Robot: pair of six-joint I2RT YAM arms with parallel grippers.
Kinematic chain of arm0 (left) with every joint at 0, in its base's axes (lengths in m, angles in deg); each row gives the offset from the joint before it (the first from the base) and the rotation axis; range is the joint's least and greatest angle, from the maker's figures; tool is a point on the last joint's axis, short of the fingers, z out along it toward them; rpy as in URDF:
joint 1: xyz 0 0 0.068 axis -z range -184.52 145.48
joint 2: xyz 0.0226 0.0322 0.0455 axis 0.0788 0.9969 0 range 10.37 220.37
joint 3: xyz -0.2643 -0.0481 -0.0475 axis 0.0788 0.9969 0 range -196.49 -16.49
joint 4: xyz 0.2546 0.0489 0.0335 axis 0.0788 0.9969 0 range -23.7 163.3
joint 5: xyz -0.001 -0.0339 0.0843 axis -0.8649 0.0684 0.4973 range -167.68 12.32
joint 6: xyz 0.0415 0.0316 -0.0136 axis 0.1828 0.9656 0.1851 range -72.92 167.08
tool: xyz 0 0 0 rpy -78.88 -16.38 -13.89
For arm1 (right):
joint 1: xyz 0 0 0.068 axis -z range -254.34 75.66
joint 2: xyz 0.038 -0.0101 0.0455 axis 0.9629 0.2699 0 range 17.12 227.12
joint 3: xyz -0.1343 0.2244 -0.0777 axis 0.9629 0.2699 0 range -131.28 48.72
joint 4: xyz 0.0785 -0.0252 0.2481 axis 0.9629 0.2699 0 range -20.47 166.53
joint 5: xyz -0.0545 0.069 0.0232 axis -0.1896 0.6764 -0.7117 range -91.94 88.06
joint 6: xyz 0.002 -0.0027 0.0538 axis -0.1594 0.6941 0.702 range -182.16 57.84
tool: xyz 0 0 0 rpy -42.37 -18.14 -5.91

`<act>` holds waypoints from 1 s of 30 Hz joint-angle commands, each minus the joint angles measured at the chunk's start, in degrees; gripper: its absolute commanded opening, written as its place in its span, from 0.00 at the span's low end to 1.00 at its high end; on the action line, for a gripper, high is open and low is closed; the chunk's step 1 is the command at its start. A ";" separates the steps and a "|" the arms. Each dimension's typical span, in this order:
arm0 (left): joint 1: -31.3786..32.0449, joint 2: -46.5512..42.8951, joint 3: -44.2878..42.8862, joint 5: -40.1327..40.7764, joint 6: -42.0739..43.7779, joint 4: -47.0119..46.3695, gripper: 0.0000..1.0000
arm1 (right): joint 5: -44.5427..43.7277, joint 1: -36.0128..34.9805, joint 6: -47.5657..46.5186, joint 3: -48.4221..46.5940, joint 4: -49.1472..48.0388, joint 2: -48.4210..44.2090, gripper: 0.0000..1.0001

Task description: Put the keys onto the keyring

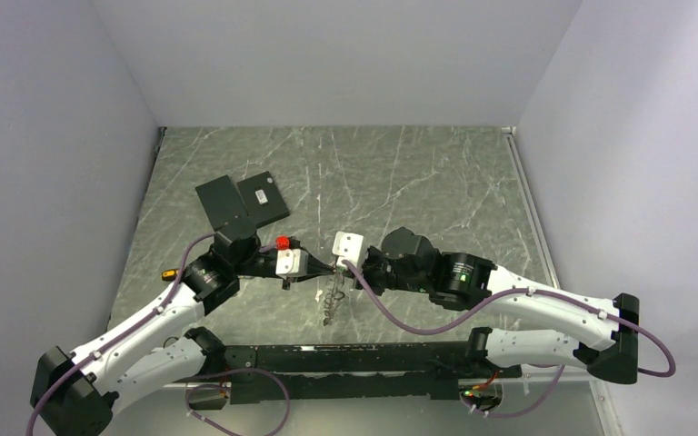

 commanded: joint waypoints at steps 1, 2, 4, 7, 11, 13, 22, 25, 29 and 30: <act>-0.27 0.25 -3.37 -1.44 1.36 -1.77 0.00 | -0.05 -0.72 -0.59 -2.65 -0.29 -1.12 0.00; -0.31 0.32 -3.38 -1.40 1.36 -1.75 0.00 | -0.01 -0.77 -0.62 -2.65 -0.28 -1.11 0.00; -0.27 0.34 -3.36 -1.45 1.29 -1.83 0.00 | 0.09 -0.81 -0.64 -2.59 -0.28 -1.12 0.00; -0.27 0.42 -3.51 -1.28 1.28 -1.76 0.00 | 0.26 -0.89 -0.56 -2.48 -0.37 -1.21 0.00; -0.27 0.43 -3.49 -1.18 1.10 -1.93 0.00 | 0.37 -1.06 -0.55 -2.43 -0.21 -1.21 0.00; -0.29 0.51 -3.49 -0.97 1.10 -1.87 0.00 | 0.42 -1.15 -0.55 -2.41 -0.19 -1.28 0.00; -0.36 1.13 -4.23 -0.84 1.61 -0.40 0.00 | 0.20 -1.58 -0.63 -2.61 0.07 -1.30 0.00; -0.36 1.22 -4.39 -0.79 1.63 -0.18 0.00 | 0.17 -1.68 -0.64 -2.57 -0.01 -1.30 0.00; -0.38 1.47 -4.63 -0.68 2.07 0.70 0.00 | -0.13 -1.86 -0.79 -2.70 0.07 -1.42 0.00; -0.37 1.59 -4.74 -0.63 2.14 0.78 0.00 | -0.17 -1.86 -0.81 -2.74 0.07 -1.53 0.00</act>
